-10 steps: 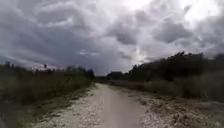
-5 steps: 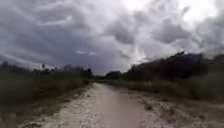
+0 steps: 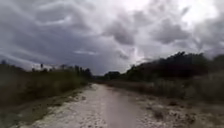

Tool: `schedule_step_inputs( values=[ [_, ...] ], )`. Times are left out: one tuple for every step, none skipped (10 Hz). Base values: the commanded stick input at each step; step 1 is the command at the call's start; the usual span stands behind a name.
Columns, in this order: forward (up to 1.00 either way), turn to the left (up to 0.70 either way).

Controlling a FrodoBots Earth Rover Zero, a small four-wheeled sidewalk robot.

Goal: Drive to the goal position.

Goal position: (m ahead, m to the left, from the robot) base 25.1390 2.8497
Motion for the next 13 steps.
schedule_step_inputs(
  values=[
    [0.85,0.12],
    [0.85,0.01],
    [0.85,0.0],
    [0.85,0.0],
    [0.85,0.0],
    [0.85,0.0],
    [0.85,0.0],
    [0.85,0.0],
    [0.85,0.0],
    [0.85,0.0],
    [0.85,0.0],
    [0.85,0.0],
    [0.85,0.0]
  ],
)
